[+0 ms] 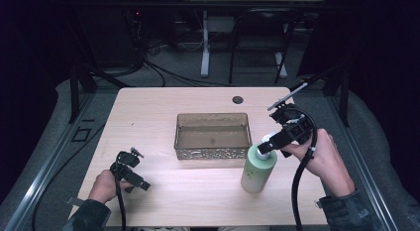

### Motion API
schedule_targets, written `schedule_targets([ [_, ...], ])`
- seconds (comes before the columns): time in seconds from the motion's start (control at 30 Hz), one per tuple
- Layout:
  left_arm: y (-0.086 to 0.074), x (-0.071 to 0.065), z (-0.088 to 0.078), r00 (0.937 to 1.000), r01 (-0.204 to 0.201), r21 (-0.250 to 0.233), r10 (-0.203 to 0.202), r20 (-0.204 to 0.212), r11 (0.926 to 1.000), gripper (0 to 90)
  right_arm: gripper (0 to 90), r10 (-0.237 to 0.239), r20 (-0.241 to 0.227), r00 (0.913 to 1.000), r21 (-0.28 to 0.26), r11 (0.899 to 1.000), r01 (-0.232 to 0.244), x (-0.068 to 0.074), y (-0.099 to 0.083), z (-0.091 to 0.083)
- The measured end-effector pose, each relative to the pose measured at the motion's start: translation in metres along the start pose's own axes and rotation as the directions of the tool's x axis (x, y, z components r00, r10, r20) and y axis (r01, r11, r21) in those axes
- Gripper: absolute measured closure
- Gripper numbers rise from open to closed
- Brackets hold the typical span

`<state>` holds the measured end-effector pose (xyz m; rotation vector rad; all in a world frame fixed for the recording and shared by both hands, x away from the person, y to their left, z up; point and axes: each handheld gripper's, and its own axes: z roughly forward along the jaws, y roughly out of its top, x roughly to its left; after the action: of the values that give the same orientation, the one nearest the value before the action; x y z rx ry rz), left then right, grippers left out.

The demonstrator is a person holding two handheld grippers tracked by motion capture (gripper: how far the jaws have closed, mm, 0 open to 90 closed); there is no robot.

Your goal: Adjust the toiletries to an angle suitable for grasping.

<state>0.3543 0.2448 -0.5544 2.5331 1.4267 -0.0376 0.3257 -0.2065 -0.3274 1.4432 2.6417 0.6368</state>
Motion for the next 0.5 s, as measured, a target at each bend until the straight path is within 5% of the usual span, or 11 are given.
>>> schedule_targets([
  [0.5,0.0,0.001,0.0,1.0,0.001,0.006,-0.001,0.001,1.0,0.2,39.7,-0.003,0.012,0.9999,0.063,0.998,0.002,0.003,0.01,0.011],
])
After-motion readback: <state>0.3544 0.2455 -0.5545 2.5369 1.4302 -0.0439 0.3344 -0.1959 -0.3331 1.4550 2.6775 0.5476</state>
